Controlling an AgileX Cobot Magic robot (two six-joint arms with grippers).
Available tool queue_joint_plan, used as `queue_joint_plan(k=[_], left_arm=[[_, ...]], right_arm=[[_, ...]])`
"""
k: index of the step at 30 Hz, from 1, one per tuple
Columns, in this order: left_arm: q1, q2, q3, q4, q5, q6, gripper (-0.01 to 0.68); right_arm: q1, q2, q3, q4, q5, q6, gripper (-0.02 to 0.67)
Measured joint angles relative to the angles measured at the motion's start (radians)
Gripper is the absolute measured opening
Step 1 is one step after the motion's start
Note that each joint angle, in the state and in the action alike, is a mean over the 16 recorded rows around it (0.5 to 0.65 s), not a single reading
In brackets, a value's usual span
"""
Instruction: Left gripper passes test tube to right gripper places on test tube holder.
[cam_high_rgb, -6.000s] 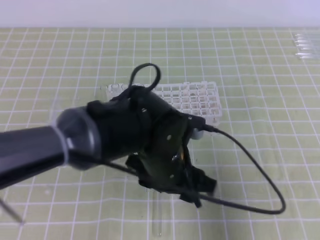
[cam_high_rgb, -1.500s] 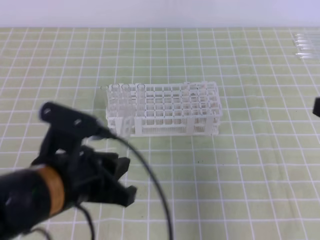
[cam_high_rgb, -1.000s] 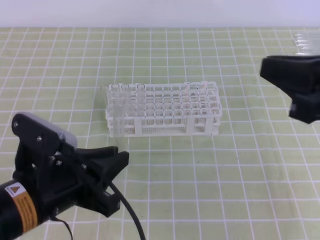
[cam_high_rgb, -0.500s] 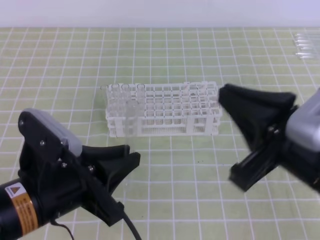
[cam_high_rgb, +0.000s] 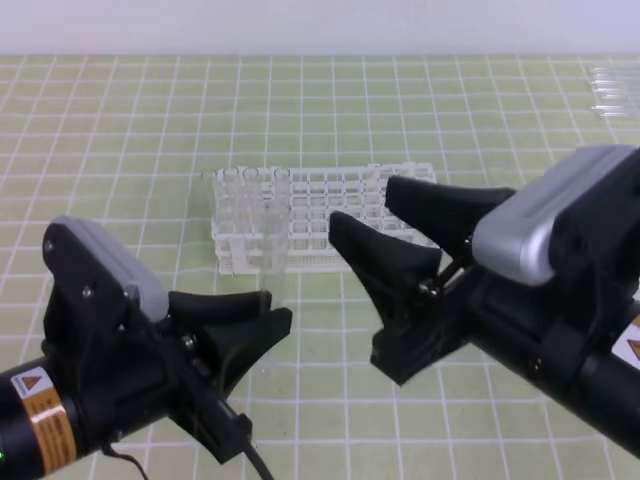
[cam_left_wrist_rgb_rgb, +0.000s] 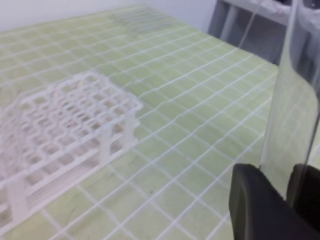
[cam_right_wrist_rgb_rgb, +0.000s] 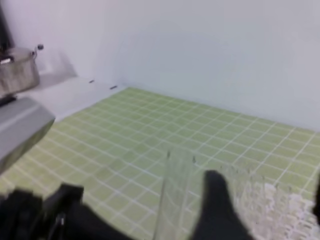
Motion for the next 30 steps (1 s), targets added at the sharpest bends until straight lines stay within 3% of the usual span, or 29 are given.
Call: queue_joint_plan(k=[4, 8, 18, 30], left_arm=[[0.000, 0.001, 0.000, -0.069, -0.023, 0.076, 0.075], [-0.001, 0.001, 0.000, -0.170, -0.063, 0.181, 0.094], [-0.001, 0.001, 0.000, -0.385, -0.144, 0.393, 0.088], [0.000, 0.000, 0.000, -0.356, -0.147, 0.378, 0.062]], right_arm=[[0.004, 0.014, -0.010, -0.047, -0.011, 0.071, 0.403], [0.009, 0.022, -0.017, -0.135, -0.025, 0.169, 0.453], [0.020, 0.056, -0.019, -0.363, -0.091, 0.370, 0.432], [0.020, 0.112, -0.045, -0.389, -0.120, 0.389, 0.411]])
